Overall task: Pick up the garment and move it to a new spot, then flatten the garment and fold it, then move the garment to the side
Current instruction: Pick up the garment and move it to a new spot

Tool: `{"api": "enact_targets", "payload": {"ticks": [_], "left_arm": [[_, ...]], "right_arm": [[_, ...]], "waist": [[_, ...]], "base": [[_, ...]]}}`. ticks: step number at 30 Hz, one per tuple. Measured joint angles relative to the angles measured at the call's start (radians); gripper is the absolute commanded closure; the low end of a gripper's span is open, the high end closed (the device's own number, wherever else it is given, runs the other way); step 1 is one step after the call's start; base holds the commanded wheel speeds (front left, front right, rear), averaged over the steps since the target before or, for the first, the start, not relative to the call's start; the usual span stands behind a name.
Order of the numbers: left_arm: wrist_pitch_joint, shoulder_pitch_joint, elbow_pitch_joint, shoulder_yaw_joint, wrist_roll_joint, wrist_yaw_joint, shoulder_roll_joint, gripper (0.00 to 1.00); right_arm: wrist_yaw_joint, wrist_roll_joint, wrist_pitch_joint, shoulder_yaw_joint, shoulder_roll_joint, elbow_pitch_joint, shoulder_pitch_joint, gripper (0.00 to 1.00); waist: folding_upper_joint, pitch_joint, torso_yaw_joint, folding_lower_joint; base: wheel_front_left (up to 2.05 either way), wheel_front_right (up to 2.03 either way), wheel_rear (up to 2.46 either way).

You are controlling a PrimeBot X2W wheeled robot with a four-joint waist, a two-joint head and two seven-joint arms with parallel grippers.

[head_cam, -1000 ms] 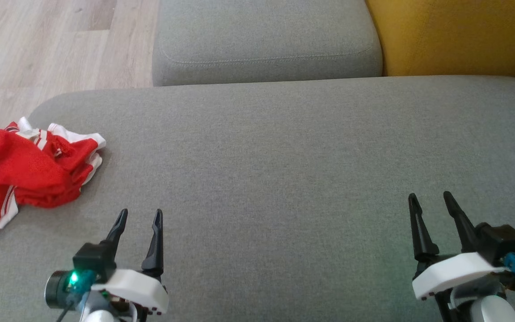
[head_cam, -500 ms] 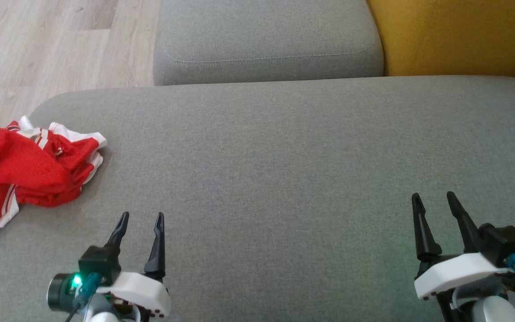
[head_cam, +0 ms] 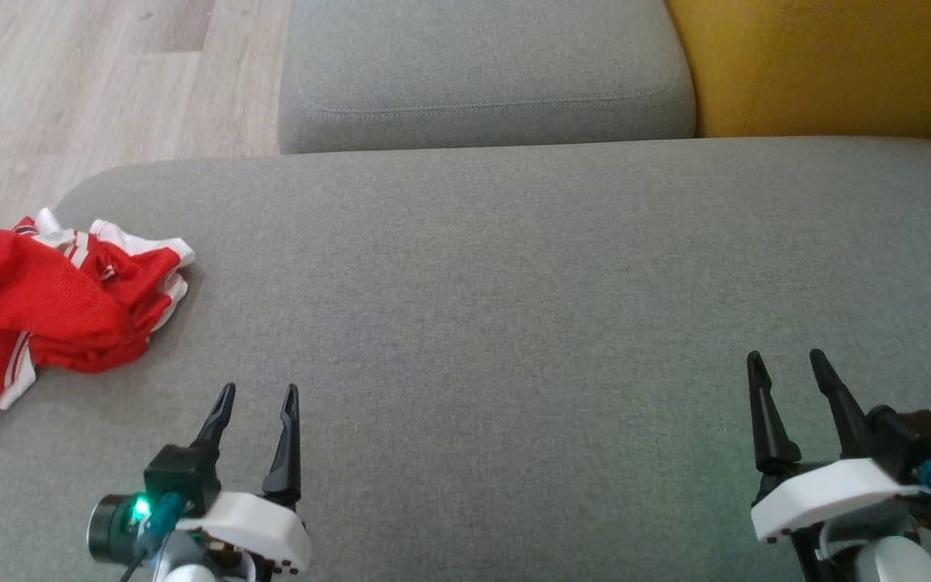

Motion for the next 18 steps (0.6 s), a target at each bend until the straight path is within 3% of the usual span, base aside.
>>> {"api": "enact_targets", "payload": {"ticks": [9,18], "left_arm": [[0.0,-0.006,0.0,0.002,0.002,0.004,0.0,0.0],[0.0,-0.03,-0.004,0.016,0.011,0.009,0.021,0.0]], "right_arm": [[0.0,-0.023,0.0,0.0,0.0,0.0,0.0,0.0],[0.0,-0.045,0.001,0.02,0.0,-0.012,0.0,0.0]], "waist": [[0.0,0.005,0.023,0.0],[0.0,0.012,0.124,0.0]], "base": [[0.0,0.0,0.0],[0.0,0.0,0.0]]}}
